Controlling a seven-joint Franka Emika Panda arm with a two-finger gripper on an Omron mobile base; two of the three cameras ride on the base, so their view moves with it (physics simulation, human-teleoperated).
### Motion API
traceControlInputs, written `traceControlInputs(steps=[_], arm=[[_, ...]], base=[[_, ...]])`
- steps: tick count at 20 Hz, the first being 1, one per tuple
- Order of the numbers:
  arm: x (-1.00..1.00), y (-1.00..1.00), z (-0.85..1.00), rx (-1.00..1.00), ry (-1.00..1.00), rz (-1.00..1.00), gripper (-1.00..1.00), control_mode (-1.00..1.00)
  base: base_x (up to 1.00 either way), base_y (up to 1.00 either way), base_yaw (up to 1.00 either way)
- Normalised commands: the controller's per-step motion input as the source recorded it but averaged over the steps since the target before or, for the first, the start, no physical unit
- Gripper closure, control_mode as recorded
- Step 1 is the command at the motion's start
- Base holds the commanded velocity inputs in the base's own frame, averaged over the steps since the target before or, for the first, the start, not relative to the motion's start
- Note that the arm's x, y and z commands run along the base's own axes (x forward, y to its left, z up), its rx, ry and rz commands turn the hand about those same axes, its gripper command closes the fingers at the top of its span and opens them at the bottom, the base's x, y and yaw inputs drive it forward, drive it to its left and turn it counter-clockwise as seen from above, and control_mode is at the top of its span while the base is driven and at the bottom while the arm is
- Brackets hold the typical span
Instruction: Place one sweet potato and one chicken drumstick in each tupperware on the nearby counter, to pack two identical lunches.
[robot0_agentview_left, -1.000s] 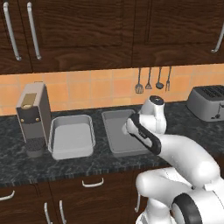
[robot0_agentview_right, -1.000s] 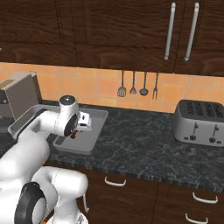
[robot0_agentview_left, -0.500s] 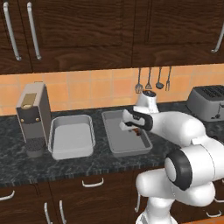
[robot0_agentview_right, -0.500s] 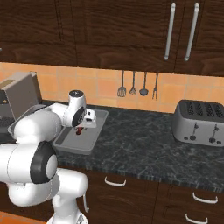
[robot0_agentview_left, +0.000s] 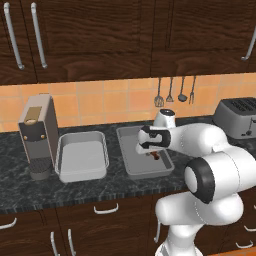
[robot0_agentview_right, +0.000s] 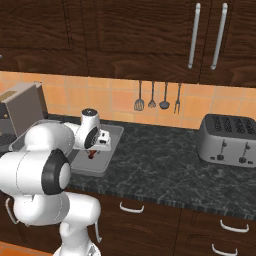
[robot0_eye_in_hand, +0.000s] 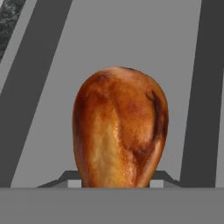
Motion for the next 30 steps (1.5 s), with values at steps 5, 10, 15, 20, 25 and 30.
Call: traceControlInputs(steps=[5,10,15,20,25,30], arm=[[0.00,0.01,0.08,0.00,0.03,0.00,-1.00,-1.00],[0.04,0.00,0.39,-0.01,0.06,0.00,-1.00,-1.00],[-0.43,-0.01,0.55,0.01,0.03,0.00,-1.00,-1.00],[-1.00,-0.15,0.18,0.06,0.00,0.00,-1.00,-1.00],[-1.00,-0.33,0.06,0.03,0.00,0.00,-1.00,-1.00],[-0.88,-0.23,0.32,0.00,0.00,0.00,-1.00,-1.00]], base=[[0.00,0.00,0.00],[0.00,0.00,0.00],[0.00,0.00,0.00],[0.00,0.00,0.00],[0.00,0.00,0.00],[0.00,0.00,0.00]])
